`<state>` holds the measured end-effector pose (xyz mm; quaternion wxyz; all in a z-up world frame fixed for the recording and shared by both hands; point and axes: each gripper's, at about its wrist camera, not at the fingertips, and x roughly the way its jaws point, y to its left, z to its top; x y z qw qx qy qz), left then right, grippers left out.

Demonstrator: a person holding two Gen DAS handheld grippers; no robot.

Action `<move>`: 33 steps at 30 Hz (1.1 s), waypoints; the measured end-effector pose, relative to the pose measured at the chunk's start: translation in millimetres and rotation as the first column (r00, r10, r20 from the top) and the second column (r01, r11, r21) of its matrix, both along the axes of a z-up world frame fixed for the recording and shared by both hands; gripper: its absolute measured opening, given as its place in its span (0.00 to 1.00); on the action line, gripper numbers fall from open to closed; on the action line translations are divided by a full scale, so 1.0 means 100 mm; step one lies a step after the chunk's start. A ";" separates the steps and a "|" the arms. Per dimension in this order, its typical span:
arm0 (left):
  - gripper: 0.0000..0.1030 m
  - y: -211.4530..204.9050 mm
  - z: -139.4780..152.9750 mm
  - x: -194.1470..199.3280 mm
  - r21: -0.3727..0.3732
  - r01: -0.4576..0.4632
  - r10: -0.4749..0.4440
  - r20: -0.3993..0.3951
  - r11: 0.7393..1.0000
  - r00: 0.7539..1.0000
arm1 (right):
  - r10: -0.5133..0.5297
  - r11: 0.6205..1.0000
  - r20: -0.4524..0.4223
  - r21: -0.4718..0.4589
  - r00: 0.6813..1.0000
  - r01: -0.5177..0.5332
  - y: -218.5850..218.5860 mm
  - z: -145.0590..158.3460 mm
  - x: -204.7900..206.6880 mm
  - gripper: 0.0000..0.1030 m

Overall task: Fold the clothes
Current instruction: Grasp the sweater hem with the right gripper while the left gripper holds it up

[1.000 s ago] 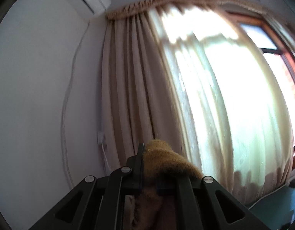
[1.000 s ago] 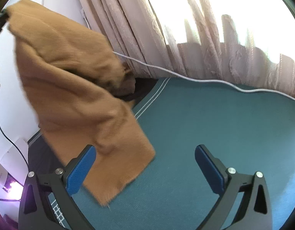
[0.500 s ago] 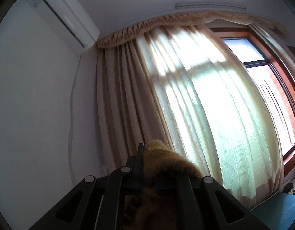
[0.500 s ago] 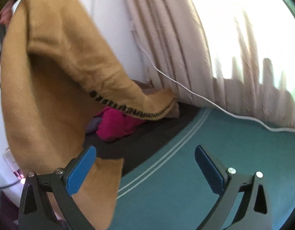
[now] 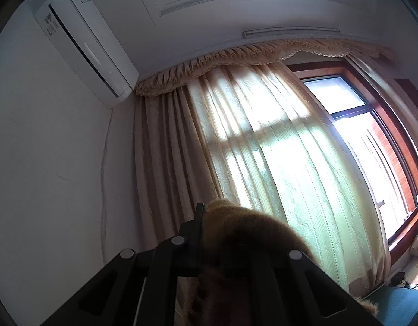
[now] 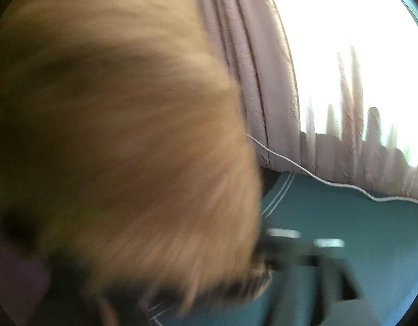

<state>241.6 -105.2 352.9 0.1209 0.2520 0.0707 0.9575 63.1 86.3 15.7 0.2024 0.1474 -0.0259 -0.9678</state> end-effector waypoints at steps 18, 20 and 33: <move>0.09 -0.69 -0.69 -0.33 0.140 0.029 -0.050 0.147 0.990 0.988 | -0.514 0.857 -0.493 -0.256 0.702 0.447 1.95 2.05 2.30 0.06; 0.09 -0.71 -0.77 -0.40 0.165 0.082 -0.109 0.166 0.983 0.980 | -0.546 0.823 -0.551 -0.212 0.631 0.527 1.86 2.14 2.57 0.06; 0.09 -0.33 -0.84 -0.30 0.162 0.254 -0.276 0.126 0.953 0.953 | -0.644 0.632 -0.685 -0.225 0.341 0.742 1.94 2.31 3.61 0.06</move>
